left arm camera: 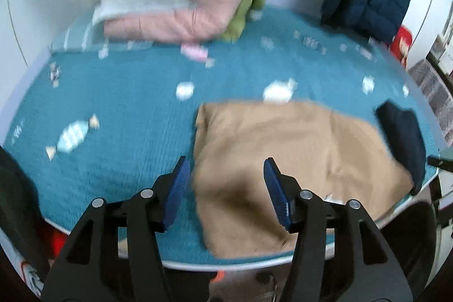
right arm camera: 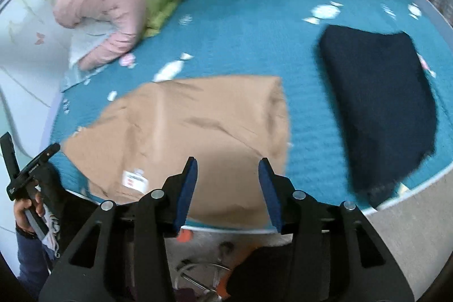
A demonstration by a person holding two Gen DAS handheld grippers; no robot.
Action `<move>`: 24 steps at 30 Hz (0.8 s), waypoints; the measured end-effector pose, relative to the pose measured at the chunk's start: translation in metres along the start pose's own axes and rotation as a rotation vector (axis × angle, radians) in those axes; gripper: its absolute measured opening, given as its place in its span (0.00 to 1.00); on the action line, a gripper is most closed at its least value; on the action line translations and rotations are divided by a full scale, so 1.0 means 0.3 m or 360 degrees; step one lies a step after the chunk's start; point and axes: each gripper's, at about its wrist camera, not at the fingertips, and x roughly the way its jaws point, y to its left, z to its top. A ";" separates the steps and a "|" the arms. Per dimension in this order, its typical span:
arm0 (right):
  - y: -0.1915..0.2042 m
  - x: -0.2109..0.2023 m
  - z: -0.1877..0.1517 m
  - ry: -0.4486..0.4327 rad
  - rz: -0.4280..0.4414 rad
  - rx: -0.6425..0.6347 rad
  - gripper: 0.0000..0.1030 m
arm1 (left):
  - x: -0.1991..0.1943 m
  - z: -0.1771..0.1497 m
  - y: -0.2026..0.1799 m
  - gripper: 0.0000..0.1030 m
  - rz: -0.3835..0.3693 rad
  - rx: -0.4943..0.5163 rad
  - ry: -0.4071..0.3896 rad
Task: Fold large clothes
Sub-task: 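Open both tools and press the folded jacket flat on the bed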
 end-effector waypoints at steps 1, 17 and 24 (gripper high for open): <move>0.028 0.036 0.006 0.0014 0.0019 -0.0009 0.42 | -0.017 0.007 -0.016 0.69 -0.0002 0.0003 -0.0022; -0.112 0.466 -0.123 0.0486 -0.0273 0.0108 0.00 | 0.517 -0.149 0.003 0.75 -0.0063 -0.0190 0.0707; -0.046 0.427 -0.097 0.0433 -0.0268 0.0071 0.02 | 0.534 -0.160 -0.025 0.75 0.0022 -0.0071 0.0610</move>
